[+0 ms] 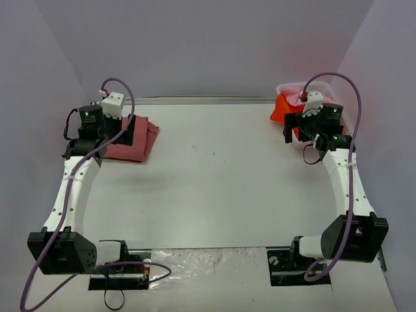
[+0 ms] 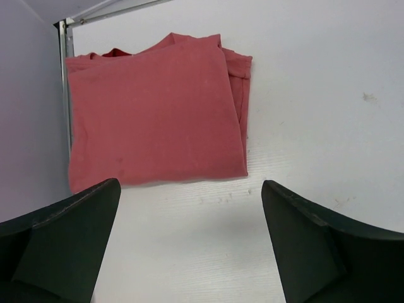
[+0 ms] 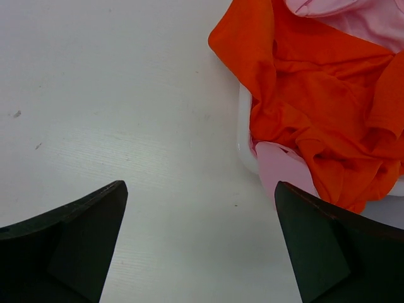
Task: Fold and stack the t-shirts
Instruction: Grab crumpled tshirt from bin with the right arm
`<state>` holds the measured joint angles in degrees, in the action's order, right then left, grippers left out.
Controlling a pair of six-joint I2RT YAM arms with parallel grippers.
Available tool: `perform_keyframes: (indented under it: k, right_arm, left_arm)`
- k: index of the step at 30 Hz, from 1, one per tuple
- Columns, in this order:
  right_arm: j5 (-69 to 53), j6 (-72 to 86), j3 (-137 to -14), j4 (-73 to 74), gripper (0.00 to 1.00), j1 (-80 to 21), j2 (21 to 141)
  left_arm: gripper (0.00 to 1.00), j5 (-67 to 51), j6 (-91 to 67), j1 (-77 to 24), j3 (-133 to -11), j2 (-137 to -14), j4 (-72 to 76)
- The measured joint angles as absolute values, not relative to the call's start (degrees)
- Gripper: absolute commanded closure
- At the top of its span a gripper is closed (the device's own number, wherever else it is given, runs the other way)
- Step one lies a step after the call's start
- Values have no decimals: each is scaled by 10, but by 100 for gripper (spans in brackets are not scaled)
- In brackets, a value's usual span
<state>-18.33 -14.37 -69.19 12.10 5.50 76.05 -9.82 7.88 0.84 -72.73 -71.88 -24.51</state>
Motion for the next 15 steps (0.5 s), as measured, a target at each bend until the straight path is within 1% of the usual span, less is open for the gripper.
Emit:
perform_keyframes:
  k: [4,9,12,15]
  right_arm:
    - [-192,-142,-688,125,0,55,760]
    - [-213,-141,-695,133,0,55,784]
    - [-193,-119,-757,142,0,55,851]
    - [-156,-104,-834,136,0,55,929]
  left_arm:
    - [6,-89,80,7,-718,-705,-261]
    - [6,-93,85,5,-673,-649,-252]
    - [6,-98,83,-6,-639,-618,-229]
    - [6,-110,79,-14,-628,-618,-220]
